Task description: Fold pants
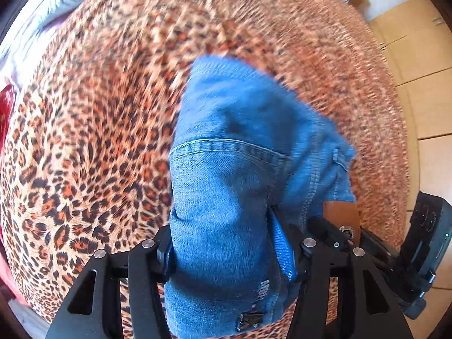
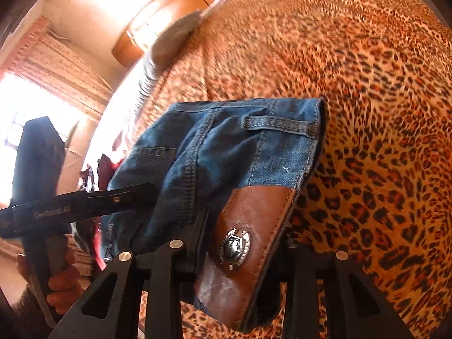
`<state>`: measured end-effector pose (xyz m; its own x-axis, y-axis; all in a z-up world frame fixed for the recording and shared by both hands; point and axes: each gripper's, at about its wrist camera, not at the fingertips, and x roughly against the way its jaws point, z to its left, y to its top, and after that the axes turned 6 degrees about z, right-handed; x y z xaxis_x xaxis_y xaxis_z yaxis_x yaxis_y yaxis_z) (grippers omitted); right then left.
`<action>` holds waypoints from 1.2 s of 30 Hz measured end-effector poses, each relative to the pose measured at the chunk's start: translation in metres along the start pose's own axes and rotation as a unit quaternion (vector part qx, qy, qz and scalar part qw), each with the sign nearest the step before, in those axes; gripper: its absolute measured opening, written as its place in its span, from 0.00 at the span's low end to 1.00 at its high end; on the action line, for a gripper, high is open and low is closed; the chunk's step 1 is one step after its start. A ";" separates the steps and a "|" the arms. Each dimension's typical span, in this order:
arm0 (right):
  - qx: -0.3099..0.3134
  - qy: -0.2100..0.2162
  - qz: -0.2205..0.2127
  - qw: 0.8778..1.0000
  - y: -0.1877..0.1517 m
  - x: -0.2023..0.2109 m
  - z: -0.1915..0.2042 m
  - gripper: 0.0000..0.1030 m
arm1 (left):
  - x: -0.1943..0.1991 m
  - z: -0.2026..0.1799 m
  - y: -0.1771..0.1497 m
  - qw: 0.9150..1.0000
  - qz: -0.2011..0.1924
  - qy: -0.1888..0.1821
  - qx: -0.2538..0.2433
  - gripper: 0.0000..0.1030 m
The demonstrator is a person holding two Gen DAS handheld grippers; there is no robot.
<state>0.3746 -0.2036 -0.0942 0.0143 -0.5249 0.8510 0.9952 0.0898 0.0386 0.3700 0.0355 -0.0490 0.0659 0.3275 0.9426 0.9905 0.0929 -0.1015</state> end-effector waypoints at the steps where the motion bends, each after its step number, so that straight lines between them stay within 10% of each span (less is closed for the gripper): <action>1: -0.003 -0.016 0.010 1.000 -0.001 -0.011 0.000 0.36 | -0.005 0.009 0.001 1.000 0.007 -0.009 0.006 0.58; 9: -0.072 0.003 -0.052 0.996 -0.021 0.050 -0.008 0.54 | 0.050 0.013 -0.038 0.997 -0.022 -0.026 -0.072 0.69; 18: -0.085 -0.107 -0.097 0.986 -0.107 0.085 0.060 0.97 | 0.058 0.002 -0.114 0.985 -0.078 0.068 -0.137 0.77; 36: -0.069 -0.194 -0.163 0.965 -0.253 0.125 0.080 0.98 | 0.061 -0.012 -0.235 0.976 -0.160 0.120 -0.089 0.77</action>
<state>0.1172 -0.2242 0.0438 -0.3118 -0.1466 0.9388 0.9447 -0.1538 0.2898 0.1429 0.0225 0.0359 -0.2458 0.0763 0.9663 0.9687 -0.0173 0.2478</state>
